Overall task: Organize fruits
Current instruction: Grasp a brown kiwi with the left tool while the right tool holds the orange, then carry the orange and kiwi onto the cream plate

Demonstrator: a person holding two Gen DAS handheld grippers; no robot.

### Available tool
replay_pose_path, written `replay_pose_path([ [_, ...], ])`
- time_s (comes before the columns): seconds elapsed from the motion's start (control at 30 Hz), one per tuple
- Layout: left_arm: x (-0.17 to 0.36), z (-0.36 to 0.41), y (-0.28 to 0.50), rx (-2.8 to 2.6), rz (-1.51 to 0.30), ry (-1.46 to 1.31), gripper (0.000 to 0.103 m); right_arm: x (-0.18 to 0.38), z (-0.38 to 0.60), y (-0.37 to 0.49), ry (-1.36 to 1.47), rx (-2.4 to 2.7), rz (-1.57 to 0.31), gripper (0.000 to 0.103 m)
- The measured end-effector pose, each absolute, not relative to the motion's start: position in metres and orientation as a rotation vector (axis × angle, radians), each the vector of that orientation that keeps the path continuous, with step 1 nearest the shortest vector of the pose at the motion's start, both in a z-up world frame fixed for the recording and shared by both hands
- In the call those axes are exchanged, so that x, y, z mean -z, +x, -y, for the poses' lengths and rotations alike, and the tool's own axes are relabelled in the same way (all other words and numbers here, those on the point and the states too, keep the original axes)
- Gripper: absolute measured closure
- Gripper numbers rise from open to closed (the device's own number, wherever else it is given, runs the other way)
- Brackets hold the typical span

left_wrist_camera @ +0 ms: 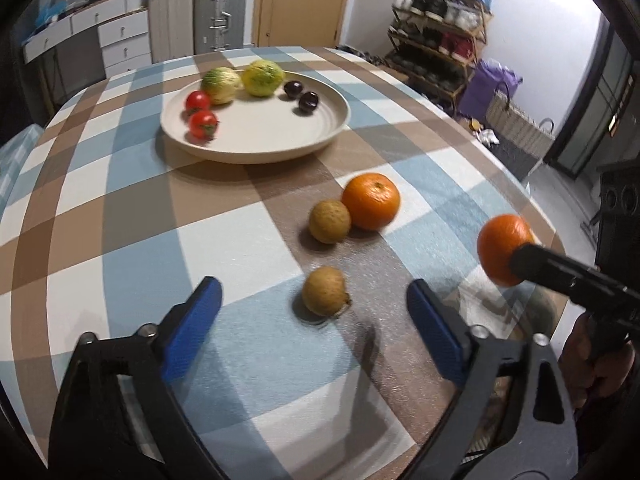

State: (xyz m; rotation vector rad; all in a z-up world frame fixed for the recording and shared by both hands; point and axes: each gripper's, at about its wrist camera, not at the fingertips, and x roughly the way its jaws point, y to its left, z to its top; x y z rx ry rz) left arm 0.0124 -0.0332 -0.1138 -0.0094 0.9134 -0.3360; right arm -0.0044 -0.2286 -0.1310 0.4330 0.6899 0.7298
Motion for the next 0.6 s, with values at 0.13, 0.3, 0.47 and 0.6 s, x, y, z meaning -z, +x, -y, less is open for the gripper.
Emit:
replay_pose_path([
  [0.13,0.1142,0.0416,0.0117,0.359,-0.924,0.01,0.031,0.1341,0.2355,-0.0047,0.466,-0.732,-0.684,0.062],
  [0.3,0.1185,0.0402,0.0154,0.389,-0.962,-0.022,0.063,0.1354,0.2373,-0.0068,0.47,-0.747,-0.677,0.062],
  [0.47,0.1215,0.0362,0.0157,0.43,-0.971,-0.05,0.082,0.1361,0.2384,-0.0076,0.481,-0.749,-0.668,0.062],
  [0.6,0.1175,0.0331,0.0143,0.438,-0.95,-0.07,0.082,0.1384,0.2394,-0.007,0.489,-0.74,-0.673,0.062],
])
